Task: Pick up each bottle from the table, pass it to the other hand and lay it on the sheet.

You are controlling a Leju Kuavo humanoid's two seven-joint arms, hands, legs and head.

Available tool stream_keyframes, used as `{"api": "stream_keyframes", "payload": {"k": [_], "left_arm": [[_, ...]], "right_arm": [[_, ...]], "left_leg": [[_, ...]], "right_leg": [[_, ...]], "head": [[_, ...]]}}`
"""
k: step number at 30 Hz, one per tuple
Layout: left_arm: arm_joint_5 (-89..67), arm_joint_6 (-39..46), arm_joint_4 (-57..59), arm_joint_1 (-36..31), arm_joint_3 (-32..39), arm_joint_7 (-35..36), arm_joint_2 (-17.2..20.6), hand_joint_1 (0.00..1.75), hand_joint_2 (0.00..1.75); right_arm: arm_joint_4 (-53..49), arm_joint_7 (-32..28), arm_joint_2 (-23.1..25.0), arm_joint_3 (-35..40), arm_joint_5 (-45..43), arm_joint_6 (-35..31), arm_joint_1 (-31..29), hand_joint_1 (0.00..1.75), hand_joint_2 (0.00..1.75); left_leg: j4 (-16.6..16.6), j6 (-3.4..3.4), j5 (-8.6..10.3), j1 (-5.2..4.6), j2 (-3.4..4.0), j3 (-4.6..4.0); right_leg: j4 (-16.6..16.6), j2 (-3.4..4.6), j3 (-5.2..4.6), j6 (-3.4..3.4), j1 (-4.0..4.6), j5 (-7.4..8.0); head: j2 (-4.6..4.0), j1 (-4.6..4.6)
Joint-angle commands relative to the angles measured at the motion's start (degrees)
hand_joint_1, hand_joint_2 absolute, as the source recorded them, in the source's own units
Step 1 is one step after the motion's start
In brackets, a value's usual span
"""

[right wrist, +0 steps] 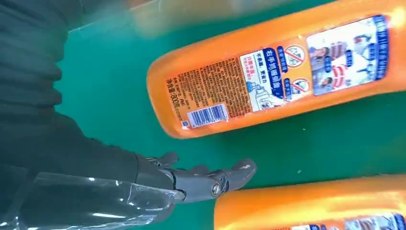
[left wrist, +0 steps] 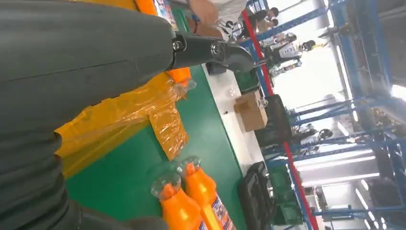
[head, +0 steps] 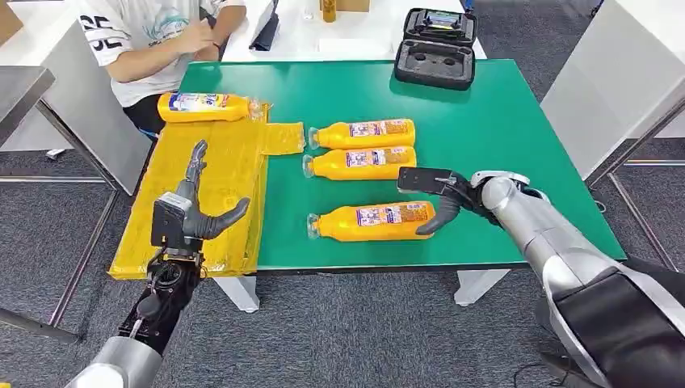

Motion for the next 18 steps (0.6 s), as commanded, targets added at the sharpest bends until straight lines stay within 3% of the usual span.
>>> {"api": "stream_keyframes", "payload": {"k": [1, 5, 10, 18], "left_arm": [[0.1, 0.7, 5.5, -3.0, -1.7, 0.1, 0.2, 0.00, 1.75], [0.7, 1.4, 4.7, -1.4, -1.1, 0.0, 0.9, 0.00, 1.75], [1.0, 1.5, 4.3, -0.3, -1.0, -0.2, 0.9, 0.00, 1.75], [1.0, 1.7, 6.2, -1.7, -1.1, -0.2, 0.3, 0.00, 1.75]], "right_arm": [[5.7, -2.3, 5.4, 5.9, 2.0, -5.4, 0.2, 0.00, 1.75], [6.7, -1.1, 8.8, 6.1, 2.9, -7.6, -0.3, 0.00, 1.75], [7.8, 0.8, 9.4, 5.5, 2.4, -5.5, -3.1, 0.00, 1.75], [7.9, 0.1, 9.0, 6.3, 3.3, -6.2, -1.8, 0.00, 1.75]], "left_leg": [[0.0, -0.09, -0.02, 0.06, 0.06, 0.10], [0.0, -0.12, -0.04, 0.09, 0.18, 0.12], [0.0, -0.08, -0.03, 0.00, 0.16, 0.05], [0.0, -0.10, -0.03, 0.08, 0.00, 0.04]], "right_leg": [[0.0, 0.04, 0.09, -0.08, 0.06, 0.00], [0.0, 0.17, 0.06, -0.12, 0.09, 0.02], [0.1, 0.14, -0.04, -0.07, 0.01, 0.00], [0.0, -0.01, 0.07, -0.10, 0.07, -0.01]], "head": [[0.00, 0.00], [0.00, 0.00], [0.00, -0.02], [0.00, 0.00]]}}
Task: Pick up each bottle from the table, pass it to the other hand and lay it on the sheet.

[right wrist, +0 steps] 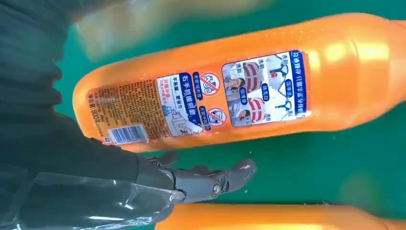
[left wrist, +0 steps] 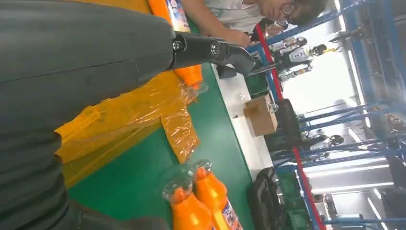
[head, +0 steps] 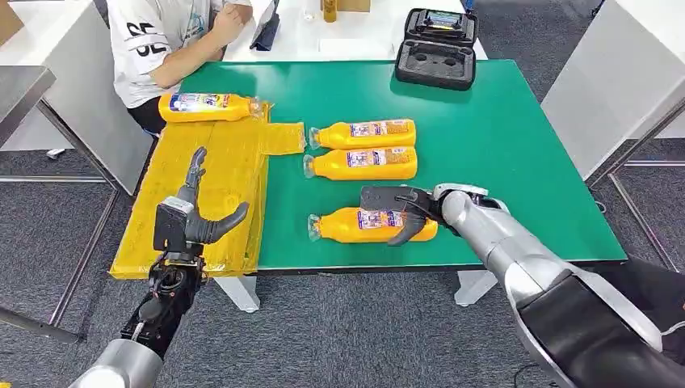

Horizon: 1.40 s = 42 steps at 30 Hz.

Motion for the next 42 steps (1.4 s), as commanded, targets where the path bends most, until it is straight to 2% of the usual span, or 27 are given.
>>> {"api": "stream_keyframes", "payload": {"k": [1, 11, 15, 42], "left_arm": [[0.3, 0.2, 4.9, -2.1, -1.0, 0.0, 0.2, 0.00, 1.75], [0.3, -0.4, 4.3, -1.1, -1.2, 0.1, -0.1, 0.00, 1.75], [0.3, -0.3, 5.1, -1.8, -1.2, 0.6, -0.3, 0.00, 1.75], [1.0, -0.4, 5.1, -0.4, -0.7, 0.6, -0.6, 0.00, 1.75]], "right_arm": [[4.5, 0.0, 1.6, 2.8, 0.8, -0.5, -2.5, 0.00, 1.75], [5.1, 1.6, 0.7, 3.2, 1.3, 1.8, -2.6, 0.00, 1.75], [5.0, 0.9, -0.2, 4.1, 2.4, 0.9, -0.6, 0.00, 1.75], [6.3, 4.3, -1.1, 6.7, 5.6, 1.9, -0.4, 0.00, 1.75]], "left_leg": [[0.0, -0.12, -0.03, 0.06, 0.03, 0.05], [0.0, -0.09, -0.02, 0.03, 0.02, 0.05], [0.0, -0.09, 0.00, 0.07, -0.09, 0.07], [0.0, -0.11, -0.02, 0.06, 0.01, 0.10]], "right_leg": [[0.0, 0.01, 0.06, -0.12, 0.07, -0.01], [0.0, 0.00, 0.04, -0.09, 0.05, -0.02], [-0.1, -0.11, 0.12, -0.09, 0.08, -0.01], [-0.1, -0.01, 0.11, -0.11, 0.07, -0.01]], "head": [[0.00, -0.02], [0.00, -0.04], [0.00, -0.04], [0.00, -0.02]]}}
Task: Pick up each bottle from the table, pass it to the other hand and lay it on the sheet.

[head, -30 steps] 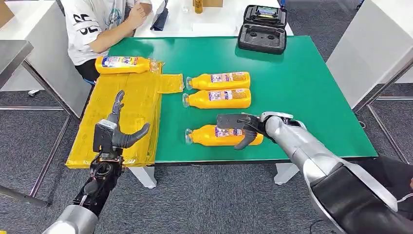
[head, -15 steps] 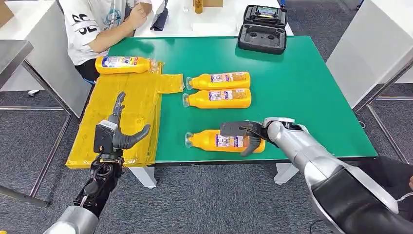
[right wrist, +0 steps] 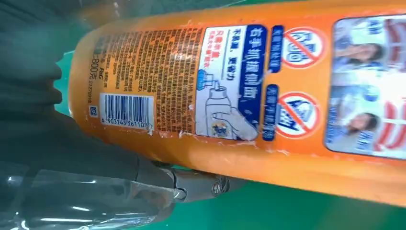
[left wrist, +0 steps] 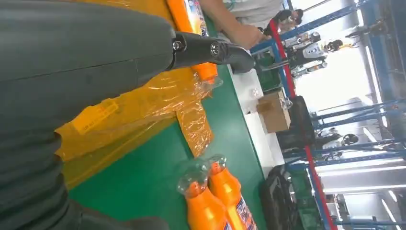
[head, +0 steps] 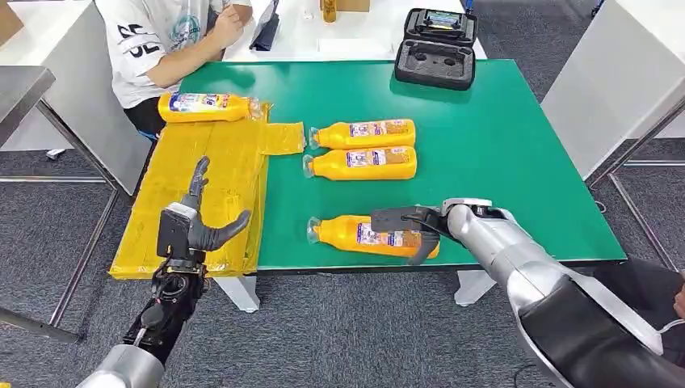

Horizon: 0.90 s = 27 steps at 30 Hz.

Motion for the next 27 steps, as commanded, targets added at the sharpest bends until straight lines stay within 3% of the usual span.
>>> {"api": "stream_keyframes", "payload": {"k": [1, 14, 15, 16, 19, 22, 27], "left_arm": [[0.4, -0.5, 3.8, -1.5, -0.7, 0.1, -0.2, 0.00, 1.75], [1.4, -1.1, 7.0, -1.7, -1.4, -1.1, -0.9, 0.00, 1.75], [1.5, -1.1, 7.5, -1.9, -1.5, -1.2, -1.0, 0.00, 1.75], [1.6, -1.2, 7.8, -2.1, -1.6, -1.3, -1.2, 0.00, 1.75], [1.8, -0.8, 8.3, -2.4, -1.6, -1.7, -1.7, 0.00, 1.75], [1.9, -0.7, 8.1, -2.1, -1.6, -1.7, -1.8, 0.00, 1.75], [1.9, -0.6, 7.9, -1.7, -1.4, -1.6, -1.6, 0.00, 1.75]], "right_arm": [[2.8, 0.5, -0.2, 3.0, 0.6, 0.2, -1.8, 0.00, 1.75], [3.1, 2.6, -2.3, 4.8, 2.9, -2.1, 1.2, 0.02, 1.75], [3.0, 2.5, -2.6, 4.7, 2.9, -2.4, 1.5, 0.38, 1.75], [3.0, 2.4, -2.8, 4.6, 2.9, -2.5, 1.8, 1.34, 1.75], [3.1, 2.9, -3.4, 4.9, 3.4, -2.8, 2.1, 1.59, 1.75], [3.1, 2.8, -3.5, 5.1, 3.6, -2.5, 2.0, 1.66, 1.75], [3.3, 3.2, -2.7, 5.2, 3.8, -1.9, 1.5, 1.62, 1.75]], "left_leg": [[0.0, -0.08, 0.00, 0.03, -0.02, 0.03], [-0.1, -0.12, -0.01, 0.12, -0.14, 0.18], [0.0, -0.07, 0.00, 0.07, -0.14, 0.12], [-0.1, -0.08, 0.00, 0.06, -0.18, 0.15], [-0.1, -0.11, 0.03, 0.10, -0.26, 0.18], [0.0, -0.07, 0.02, 0.06, -0.16, 0.18], [0.0, -0.11, 0.03, 0.07, -0.11, 0.26]], "right_leg": [[0.0, -0.03, 0.05, -0.08, 0.04, -0.01], [-0.2, -0.16, 0.27, -0.12, 0.13, -0.02], [-0.1, -0.15, 0.18, -0.07, 0.07, -0.03], [-0.1, -0.19, 0.22, -0.07, 0.06, -0.03], [-0.2, -0.28, 0.29, -0.10, 0.11, -0.03], [-0.1, -0.17, 0.23, -0.07, 0.06, -0.01], [-0.1, -0.13, 0.34, -0.10, 0.07, 0.02]], "head": [[0.00, 0.02], [0.00, 0.00], [0.00, 0.04], [0.00, 0.00], [0.00, 0.00], [0.00, 0.02], [0.00, 0.00]]}}
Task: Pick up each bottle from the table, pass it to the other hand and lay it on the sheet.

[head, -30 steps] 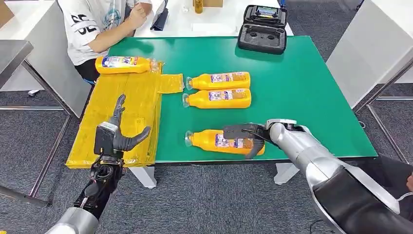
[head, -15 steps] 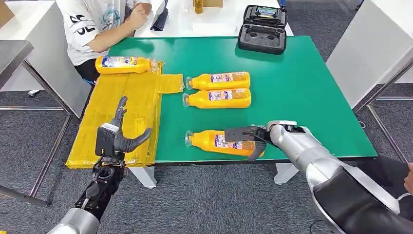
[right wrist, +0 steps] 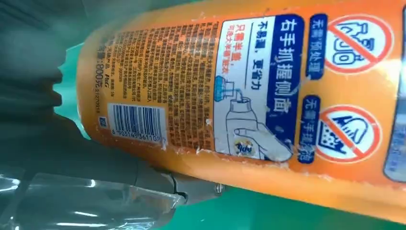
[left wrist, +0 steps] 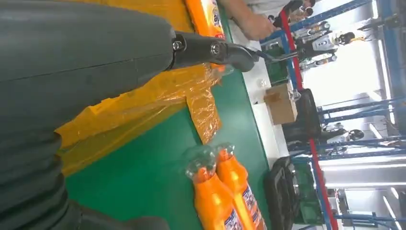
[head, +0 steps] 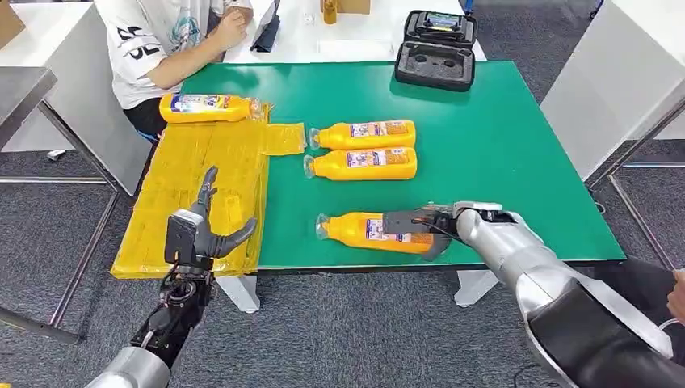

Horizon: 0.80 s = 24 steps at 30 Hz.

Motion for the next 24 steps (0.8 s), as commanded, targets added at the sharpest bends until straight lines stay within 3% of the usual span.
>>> {"api": "stream_keyframes", "payload": {"k": [1, 10, 12, 16, 22, 24], "left_arm": [[0.2, 0.1, 4.1, -1.7, -1.1, 0.1, -0.3, 0.00, 1.75], [0.2, 0.0, 3.5, -1.6, -0.8, -0.2, 0.1, 0.00, 1.75], [0.5, 0.0, 2.6, -1.1, -0.5, -0.4, 0.5, 0.00, 1.75], [1.3, -0.6, -0.7, 1.0, 0.5, -0.5, 1.4, 0.00, 1.75], [1.4, -0.8, -1.6, 1.5, 0.6, -0.5, 1.5, 0.00, 1.75], [2.1, -1.1, -2.8, 2.1, 1.3, -0.5, 1.4, 0.00, 1.75]], "right_arm": [[2.8, 0.8, -0.1, 2.9, 0.7, 1.0, 0.7, 1.62, 1.75], [2.4, -0.3, 0.1, 1.5, -0.3, -0.7, 1.6, 1.62, 1.75], [1.6, -2.5, 0.4, -0.6, -2.0, -2.8, 2.1, 1.71, 1.75], [-0.4, -7.5, 1.4, -6.1, -6.2, -7.2, 4.1, 1.66, 1.75], [-0.6, -7.2, 1.6, -6.2, -6.1, -7.4, 4.3, 1.66, 1.75], [-1.8, -10.5, 1.9, -9.4, -8.6, -9.1, 5.2, 1.68, 1.75]], "left_leg": [[-0.1, -0.12, 0.04, 0.09, -0.13, 0.09], [0.0, -0.10, 0.01, 0.12, -0.09, 0.17], [-0.1, -0.11, 0.02, 0.14, -0.07, 0.18], [0.0, -0.09, -0.01, 0.11, 0.02, 0.18], [0.0, -0.12, -0.04, 0.11, 0.12, 0.10], [0.0, -0.13, -0.02, 0.13, 0.10, 0.11]], "right_leg": [[-0.1, -0.14, 0.15, -0.11, 0.10, 0.01], [-0.1, -0.11, 0.21, -0.09, 0.12, 0.00], [-0.1, -0.09, 0.25, -0.10, 0.14, 0.03], [-0.1, 0.01, 0.21, -0.08, 0.11, 0.02], [0.0, 0.11, 0.12, -0.12, 0.12, 0.02], [0.0, 0.08, 0.11, -0.14, 0.14, 0.03]], "head": [[0.00, 0.00], [0.00, 0.00], [0.00, -0.02], [0.00, 0.02], [0.00, 0.02], [0.00, -0.02]]}}
